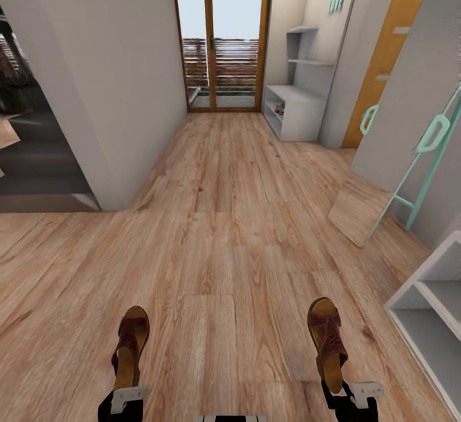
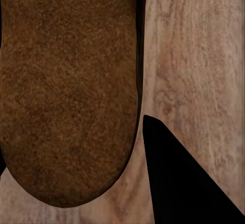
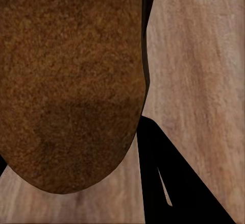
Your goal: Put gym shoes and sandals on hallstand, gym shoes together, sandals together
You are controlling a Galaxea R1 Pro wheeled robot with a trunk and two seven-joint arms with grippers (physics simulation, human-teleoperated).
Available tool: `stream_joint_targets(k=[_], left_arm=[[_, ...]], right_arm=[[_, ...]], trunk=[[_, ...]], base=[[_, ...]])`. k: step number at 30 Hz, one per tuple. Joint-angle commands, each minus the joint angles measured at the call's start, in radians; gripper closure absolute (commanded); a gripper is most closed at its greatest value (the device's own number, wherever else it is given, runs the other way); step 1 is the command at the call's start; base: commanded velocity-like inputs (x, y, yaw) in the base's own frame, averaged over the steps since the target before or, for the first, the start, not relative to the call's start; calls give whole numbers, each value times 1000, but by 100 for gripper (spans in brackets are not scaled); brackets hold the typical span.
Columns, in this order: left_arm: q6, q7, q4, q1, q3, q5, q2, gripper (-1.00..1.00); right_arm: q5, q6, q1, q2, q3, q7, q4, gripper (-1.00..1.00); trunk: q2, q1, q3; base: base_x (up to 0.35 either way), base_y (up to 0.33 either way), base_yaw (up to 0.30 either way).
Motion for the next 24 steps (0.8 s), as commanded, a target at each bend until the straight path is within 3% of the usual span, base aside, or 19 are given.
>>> stream_joint_targets(k=[1,4,24], left_arm=[[-4,5,2,-1,5,-14,-1,100],[-3,5,3,-1,5,-14,-1,100],[-4,5,4,-1,5,-14,-1,100]], right_arm=[[6,-3,-1,0,-8,6,7,100],[6,-4,-1,0,-8,6,14,100],[6,-4,0,1,-9,4,18,100]], trunk=[[0,-1,5],[2,-3,21],[142,-79,86]], base=[[0,0,0],[0,0,0],[0,0,0]])
